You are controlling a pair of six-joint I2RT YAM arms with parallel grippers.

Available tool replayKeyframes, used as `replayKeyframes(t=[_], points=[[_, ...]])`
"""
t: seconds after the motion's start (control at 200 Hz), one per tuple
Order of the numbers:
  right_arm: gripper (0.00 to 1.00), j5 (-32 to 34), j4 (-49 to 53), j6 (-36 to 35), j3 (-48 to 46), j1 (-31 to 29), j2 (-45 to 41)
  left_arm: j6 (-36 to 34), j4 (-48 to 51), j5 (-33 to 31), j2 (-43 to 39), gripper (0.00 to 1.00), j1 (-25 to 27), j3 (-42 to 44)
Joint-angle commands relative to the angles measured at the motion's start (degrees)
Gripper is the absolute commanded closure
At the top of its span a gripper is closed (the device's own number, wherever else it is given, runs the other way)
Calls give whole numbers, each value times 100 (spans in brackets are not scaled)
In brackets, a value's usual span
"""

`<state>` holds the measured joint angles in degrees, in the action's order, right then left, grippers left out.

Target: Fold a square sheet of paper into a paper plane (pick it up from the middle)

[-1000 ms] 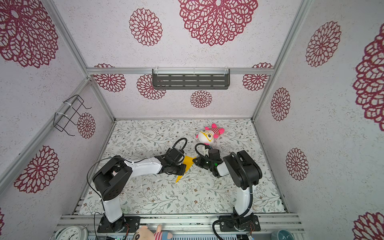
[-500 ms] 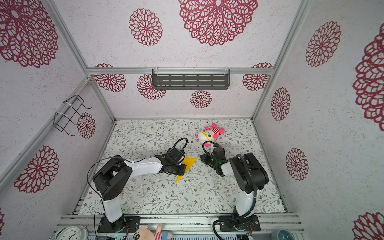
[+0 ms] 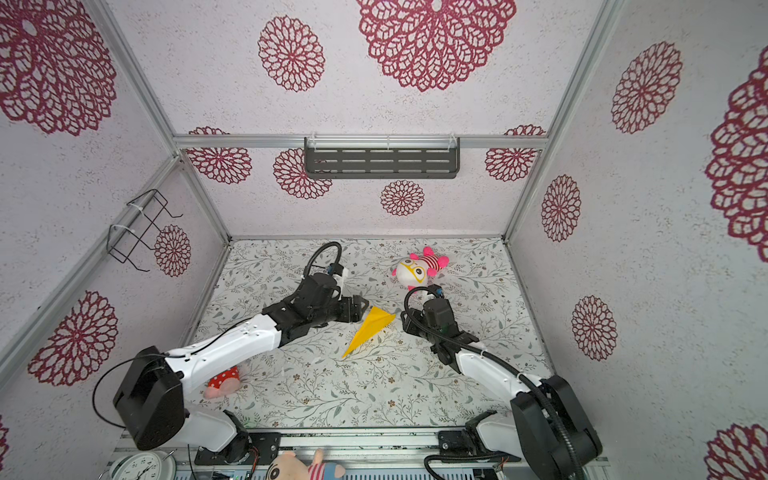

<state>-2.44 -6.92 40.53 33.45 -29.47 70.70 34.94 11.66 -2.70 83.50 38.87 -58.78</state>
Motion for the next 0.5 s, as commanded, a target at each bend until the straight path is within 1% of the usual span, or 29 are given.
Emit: replayKeyframes(t=[0.0,0.045,0.13,0.24,0.365,0.445,0.495], points=[[50,572,933,180,474,-384,78,31,90,-748,-312,5,-384,361],[46,603,1005,330,635,-533,274,40,102,-782,-421,4,-530,470],[40,722,1025,612,930,-832,715,202,172,-610,-522,3,-884,648],[36,901,1085,987,1426,-1136,1309,344,363,-452,-687,2,-1197,873],[33,1085,1084,1429,1858,-1446,1807,296,421,-310,-855,1,-1414,1148],[32,1149,1224,1653,2131,-1508,2132,229,419,-200,-888,0,-1479,1269],[34,1153,1405,1863,2294,-1518,2352,167,433,-132,-880,0,-1501,1306]])
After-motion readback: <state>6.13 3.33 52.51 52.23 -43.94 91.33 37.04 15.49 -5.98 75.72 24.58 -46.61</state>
